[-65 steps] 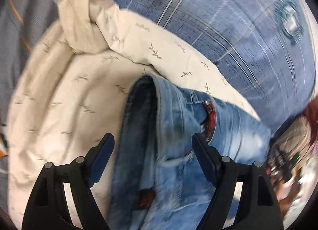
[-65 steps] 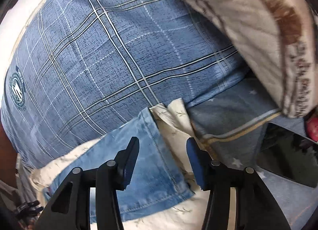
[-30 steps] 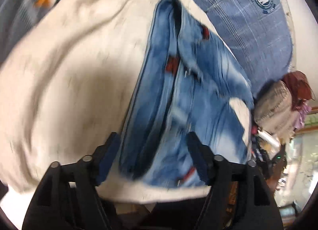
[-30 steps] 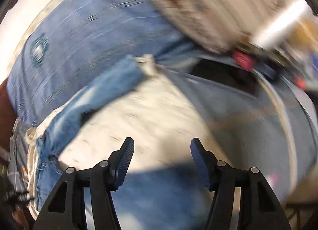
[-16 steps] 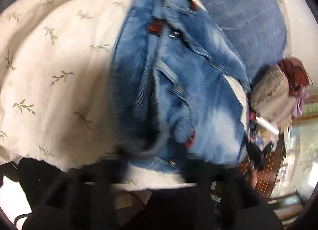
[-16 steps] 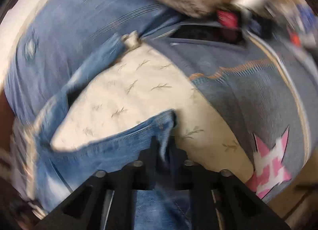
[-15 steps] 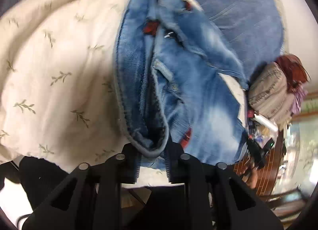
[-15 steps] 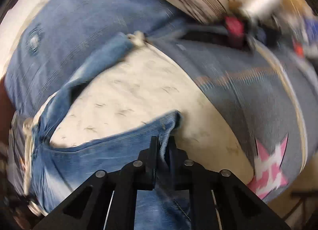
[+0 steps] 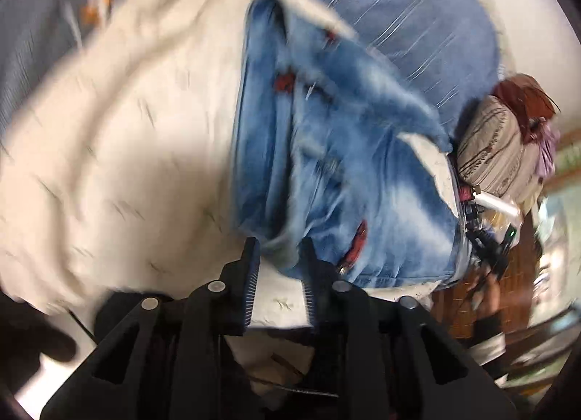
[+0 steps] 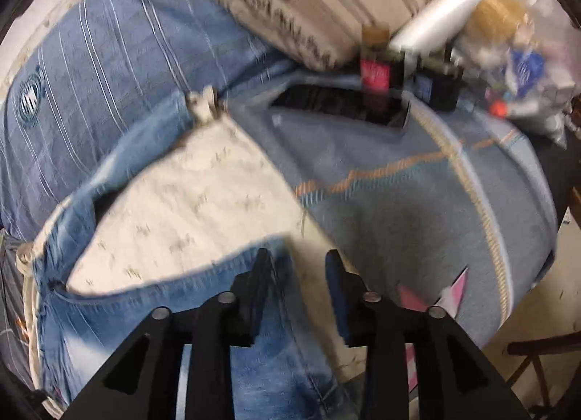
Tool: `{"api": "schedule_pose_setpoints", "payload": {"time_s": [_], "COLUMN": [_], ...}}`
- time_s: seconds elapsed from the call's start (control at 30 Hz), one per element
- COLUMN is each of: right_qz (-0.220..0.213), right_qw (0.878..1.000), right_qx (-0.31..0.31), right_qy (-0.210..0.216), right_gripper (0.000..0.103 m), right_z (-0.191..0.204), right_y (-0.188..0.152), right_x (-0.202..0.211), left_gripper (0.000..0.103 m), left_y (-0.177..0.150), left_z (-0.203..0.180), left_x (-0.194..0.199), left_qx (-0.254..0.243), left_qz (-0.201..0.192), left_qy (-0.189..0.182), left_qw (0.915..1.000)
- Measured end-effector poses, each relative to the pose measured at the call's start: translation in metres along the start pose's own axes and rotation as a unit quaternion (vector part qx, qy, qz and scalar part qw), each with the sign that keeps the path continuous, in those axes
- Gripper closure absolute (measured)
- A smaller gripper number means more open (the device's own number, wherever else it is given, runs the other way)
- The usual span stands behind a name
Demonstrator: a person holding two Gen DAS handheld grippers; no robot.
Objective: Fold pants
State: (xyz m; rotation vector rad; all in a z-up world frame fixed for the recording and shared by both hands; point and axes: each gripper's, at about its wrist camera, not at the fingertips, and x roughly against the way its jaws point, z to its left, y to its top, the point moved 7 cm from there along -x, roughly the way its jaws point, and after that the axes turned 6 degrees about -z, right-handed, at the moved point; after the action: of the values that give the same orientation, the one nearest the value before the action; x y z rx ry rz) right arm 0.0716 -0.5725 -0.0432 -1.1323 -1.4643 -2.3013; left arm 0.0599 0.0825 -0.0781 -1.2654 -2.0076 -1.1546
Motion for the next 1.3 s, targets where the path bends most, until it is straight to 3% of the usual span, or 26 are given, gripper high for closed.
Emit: {"api": "schedule_pose_setpoints", "payload": {"time_s": [0.03, 0.1, 0.17, 0.3, 0.53, 0.73, 0.87, 0.9, 0.93, 1.0, 1.17, 1.3], "right_qz": [-0.004, -0.002, 0.007, 0.029, 0.049, 0.055, 0.075, 0.074, 0.071, 0.047, -0.025, -0.065], "right_qw": [1.0, 1.0, 0.999, 0.994, 0.992, 0.993, 0.99, 0.99, 0.99, 0.988, 0.985, 0.984], "right_qx": [-0.001, -0.003, -0.002, -0.007, -0.033, -0.001, 0.036, 0.057, 0.082, 0.133, 0.147, 0.138], "right_qy": [0.007, 0.028, 0.049, 0.103, 0.108, 0.105, 0.11, 0.102, 0.088, 0.064, 0.084, 0.089], "right_gripper": [0.063, 0.056, 0.054, 0.048, 0.04, 0.036, 0.035, 0.052, 0.092, 0.094, 0.095, 0.095], "right_z": [0.005, 0.026, 0.046, 0.103, 0.152, 0.183, 0.202, 0.206, 0.21, 0.219, 0.219, 0.196], "right_y": [0.007, 0.027, 0.04, 0.076, 0.135, 0.163, 0.158, 0.155, 0.153, 0.15, 0.156, 0.148], "right_x": [0.0, -0.01, -0.021, -0.061, -0.155, -0.221, -0.251, -0.253, -0.252, -0.237, -0.158, -0.087], "left_gripper": [0.048, 0.024, 0.023, 0.023, 0.023, 0.023, 0.023, 0.025, 0.047, 0.094, 0.095, 0.095], "left_y": [0.012, 0.039, 0.067, 0.128, 0.214, 0.243, 0.25, 0.251, 0.25, 0.251, 0.254, 0.238], "left_z": [-0.001, -0.001, -0.003, -0.01, -0.009, -0.003, 0.0, -0.001, -0.005, -0.014, -0.049, -0.087], "left_x": [0.007, 0.009, 0.002, -0.046, -0.13, -0.163, -0.191, -0.199, -0.209, -0.219, -0.178, -0.114], "left_qx": [-0.009, -0.015, -0.009, 0.044, 0.12, 0.152, 0.166, 0.17, 0.173, 0.153, 0.056, -0.02], "left_qz": [-0.011, -0.033, -0.04, -0.007, 0.017, 0.024, 0.042, 0.05, 0.063, 0.076, -0.005, -0.08], "left_qy": [0.009, 0.032, 0.038, 0.024, 0.051, 0.02, 0.01, 0.004, -0.016, -0.007, 0.05, 0.065], "left_qw": [0.9999, 0.9988, 0.9984, 0.9987, 0.9914, 0.9879, 0.9852, 0.9842, 0.9828, 0.9853, 0.9972, 0.9945]}}
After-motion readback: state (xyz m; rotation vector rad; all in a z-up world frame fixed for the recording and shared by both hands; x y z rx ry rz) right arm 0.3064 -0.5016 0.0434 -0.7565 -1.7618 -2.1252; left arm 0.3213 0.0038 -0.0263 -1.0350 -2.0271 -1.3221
